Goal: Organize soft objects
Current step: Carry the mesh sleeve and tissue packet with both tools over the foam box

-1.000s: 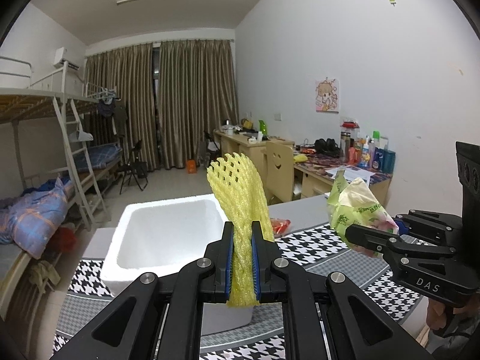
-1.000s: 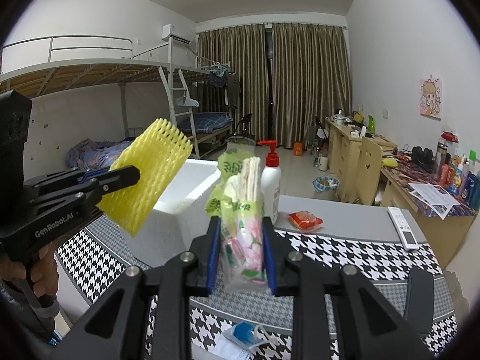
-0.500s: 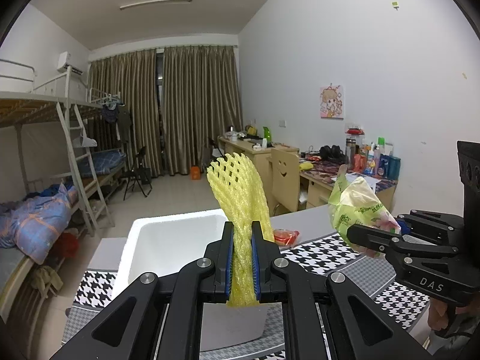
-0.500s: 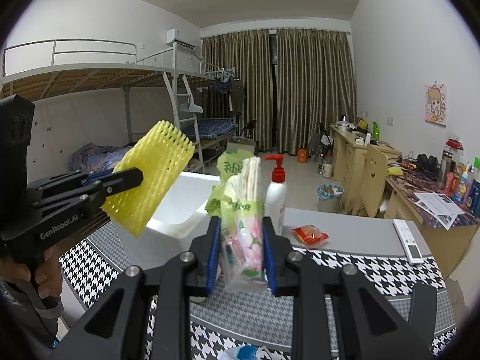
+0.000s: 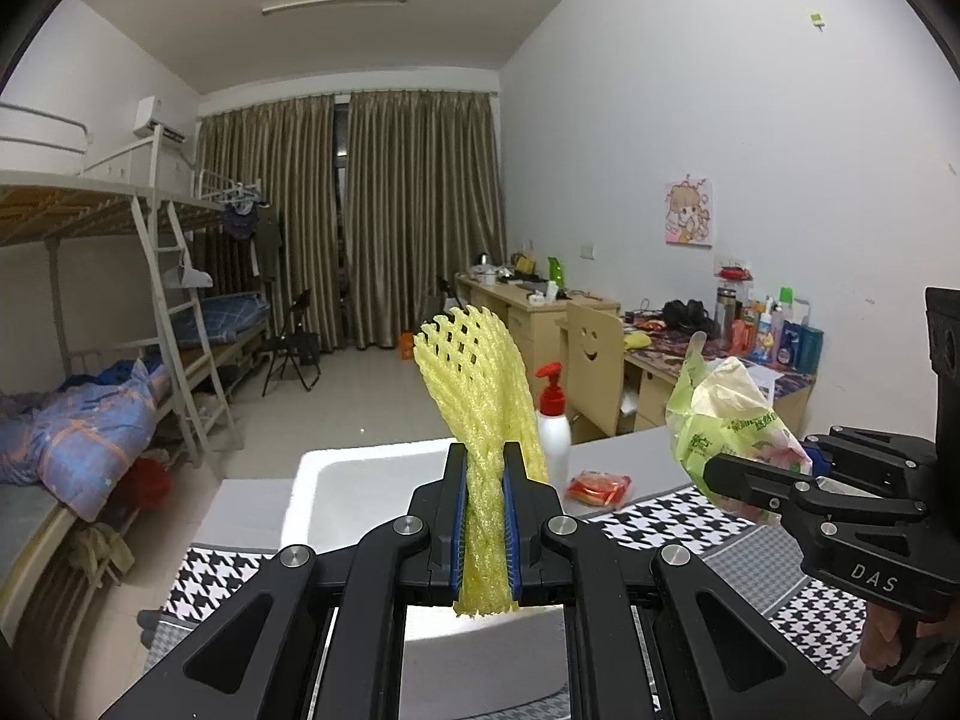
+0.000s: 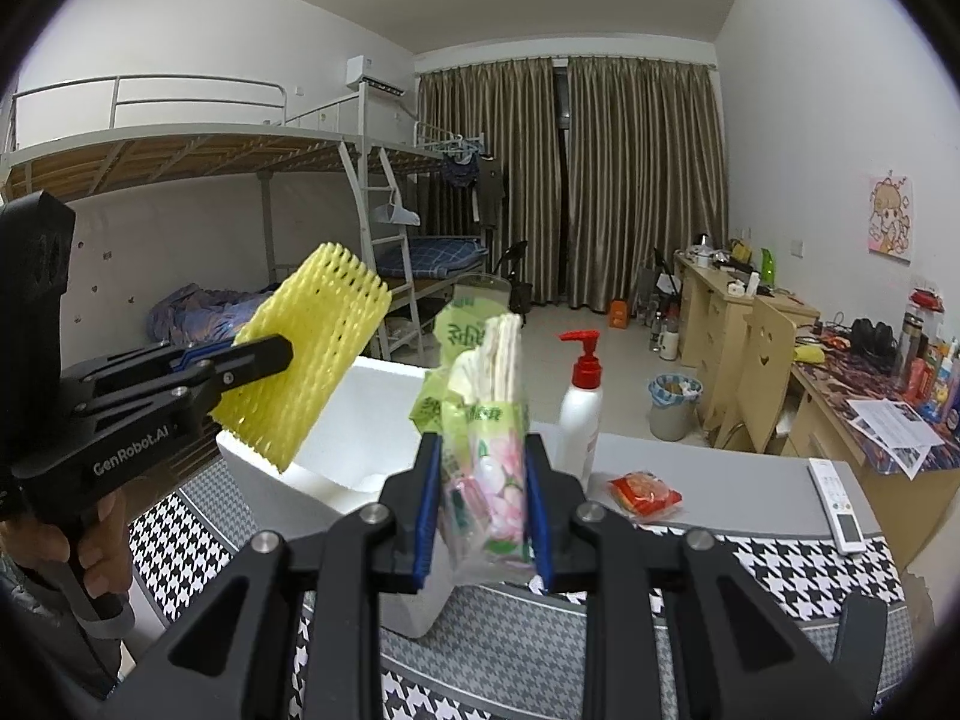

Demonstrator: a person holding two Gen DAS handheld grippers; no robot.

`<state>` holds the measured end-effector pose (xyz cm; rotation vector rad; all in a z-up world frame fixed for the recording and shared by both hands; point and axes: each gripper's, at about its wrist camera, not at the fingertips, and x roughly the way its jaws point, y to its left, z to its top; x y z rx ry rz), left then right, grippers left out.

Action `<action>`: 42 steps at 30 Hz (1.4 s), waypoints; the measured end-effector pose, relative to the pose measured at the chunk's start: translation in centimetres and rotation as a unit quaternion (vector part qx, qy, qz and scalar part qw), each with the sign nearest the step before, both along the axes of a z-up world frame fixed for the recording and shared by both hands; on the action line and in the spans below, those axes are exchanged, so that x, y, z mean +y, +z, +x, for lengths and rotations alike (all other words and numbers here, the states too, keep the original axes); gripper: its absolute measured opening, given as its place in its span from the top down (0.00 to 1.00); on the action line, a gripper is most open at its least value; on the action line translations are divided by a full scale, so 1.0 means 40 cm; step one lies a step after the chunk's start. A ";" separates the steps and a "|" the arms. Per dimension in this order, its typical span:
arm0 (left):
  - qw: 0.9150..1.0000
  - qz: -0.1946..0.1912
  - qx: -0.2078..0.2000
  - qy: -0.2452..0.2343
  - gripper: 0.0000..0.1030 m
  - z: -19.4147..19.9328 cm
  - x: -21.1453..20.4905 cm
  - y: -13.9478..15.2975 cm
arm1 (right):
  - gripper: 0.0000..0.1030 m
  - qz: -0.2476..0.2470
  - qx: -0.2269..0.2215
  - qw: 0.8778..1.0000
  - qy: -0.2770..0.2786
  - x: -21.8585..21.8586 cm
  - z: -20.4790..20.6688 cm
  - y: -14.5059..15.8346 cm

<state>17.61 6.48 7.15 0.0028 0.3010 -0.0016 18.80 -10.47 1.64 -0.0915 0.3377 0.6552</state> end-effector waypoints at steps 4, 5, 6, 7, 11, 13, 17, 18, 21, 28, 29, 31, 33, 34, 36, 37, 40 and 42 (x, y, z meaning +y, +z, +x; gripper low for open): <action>1.000 -0.001 -0.001 0.007 0.89 0.010 0.009 -0.005 | 0.71 -0.002 0.000 1.000 0.005 0.017 0.008 0.006; 1.000 -0.002 -0.001 0.009 0.89 0.013 0.012 -0.006 | 0.71 -0.001 0.000 1.000 0.006 0.021 0.009 0.008; 1.000 -0.004 0.000 0.009 0.89 0.016 0.015 -0.006 | 0.71 0.000 0.000 1.000 0.008 0.024 0.011 0.009; 1.000 -0.007 0.001 0.009 0.89 0.019 0.017 -0.007 | 0.71 0.001 0.000 1.000 0.008 0.028 0.013 0.011; 1.000 -0.007 -0.001 0.013 0.89 0.026 0.018 -0.005 | 0.71 0.003 0.001 1.000 0.010 0.044 0.025 0.017; 1.000 -0.009 0.000 0.015 0.89 0.031 0.027 -0.003 | 0.71 0.001 0.003 1.000 0.011 0.051 0.030 0.015; 1.000 -0.007 0.003 0.025 0.89 0.036 0.029 -0.008 | 0.71 -0.002 0.005 1.000 0.021 0.071 0.030 0.016; 1.000 -0.008 0.005 0.025 0.89 0.038 0.027 -0.010 | 0.71 -0.002 0.004 1.000 0.023 0.075 0.032 0.019; 0.999 -0.004 0.004 0.032 0.89 0.043 0.029 -0.012 | 0.71 0.000 0.004 1.000 0.028 0.085 0.032 0.024; 0.999 -0.006 0.006 0.045 0.89 0.048 0.036 -0.014 | 0.71 -0.001 0.007 0.999 0.032 0.106 0.031 0.027; 0.999 -0.005 0.006 0.047 0.89 0.049 0.038 -0.015 | 0.71 -0.002 0.008 0.999 0.032 0.111 0.029 0.027; 0.999 -0.001 0.006 0.049 0.89 0.051 0.039 -0.016 | 0.71 -0.003 0.009 0.999 0.031 0.120 0.030 0.029; 0.999 -0.004 0.008 0.049 0.89 0.054 0.045 -0.018 | 0.71 -0.003 0.009 0.999 0.032 0.125 0.029 0.031; 0.999 -0.004 0.009 0.049 0.89 0.054 0.046 -0.019 | 0.71 -0.005 0.009 0.999 0.031 0.129 0.029 0.032; 0.999 -0.001 0.010 0.049 0.89 0.054 0.050 -0.021 | 0.71 -0.006 0.010 0.999 0.030 0.131 0.032 0.033; 0.999 -0.001 0.010 0.050 0.89 0.054 0.053 -0.022 | 0.71 -0.006 0.010 0.999 0.031 0.134 0.032 0.033; 0.999 -0.003 0.012 0.050 0.89 0.060 0.058 -0.021 | 0.71 -0.008 0.011 0.999 0.031 0.136 0.034 0.032; 0.999 -0.002 0.015 0.051 0.89 0.065 0.060 -0.023 | 0.71 -0.010 0.012 0.999 0.033 0.135 0.037 0.029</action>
